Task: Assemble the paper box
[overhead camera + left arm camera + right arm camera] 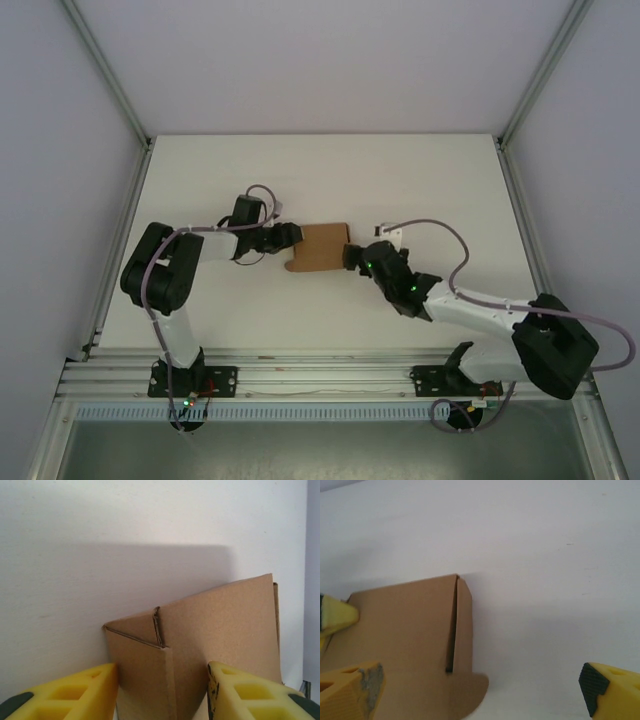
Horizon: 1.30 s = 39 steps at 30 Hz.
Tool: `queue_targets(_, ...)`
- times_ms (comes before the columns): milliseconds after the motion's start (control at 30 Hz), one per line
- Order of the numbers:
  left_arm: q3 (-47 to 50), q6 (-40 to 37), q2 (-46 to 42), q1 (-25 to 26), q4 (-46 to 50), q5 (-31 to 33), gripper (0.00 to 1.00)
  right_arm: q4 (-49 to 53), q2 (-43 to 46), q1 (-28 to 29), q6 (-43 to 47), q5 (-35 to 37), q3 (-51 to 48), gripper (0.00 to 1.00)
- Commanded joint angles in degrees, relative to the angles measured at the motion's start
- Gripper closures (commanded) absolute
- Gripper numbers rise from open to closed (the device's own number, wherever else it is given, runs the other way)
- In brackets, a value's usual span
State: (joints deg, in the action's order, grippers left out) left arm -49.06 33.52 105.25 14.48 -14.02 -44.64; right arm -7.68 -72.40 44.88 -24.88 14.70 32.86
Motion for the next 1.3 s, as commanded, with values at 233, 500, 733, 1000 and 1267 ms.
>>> queue_targets(233, 5.6, 5.9, 3.7, -2.8, -12.5, -7.3, 0.73, 3.6, -10.2, -10.4, -6.1, -24.0, 8.0, 0.01)
queue_targets(500, 9.2, 9.8, 5.8, -4.6, -20.4, -10.5, 0.76, 6.0, -20.4, -13.3, -6.0, -36.9, 15.2, 0.06)
queue_targets(733, 8.9, 8.8, 5.8, -5.0, -19.3, -10.1, 0.76, -3.5, -26.4, -13.6, -8.3, -50.8, 17.4, 0.17)
queue_targets(1000, 8.7, 9.0, 5.2, -5.0, -20.8, -10.9, 0.74, -10.4, -28.5, -13.6, -11.7, -56.6, 18.0, 0.37)
queue_targets(1267, 6.4, 6.2, -0.4, -4.9, -17.5, -10.0, 0.57, -11.2, -23.8, -13.8, -13.6, -55.4, 15.8, 0.49)
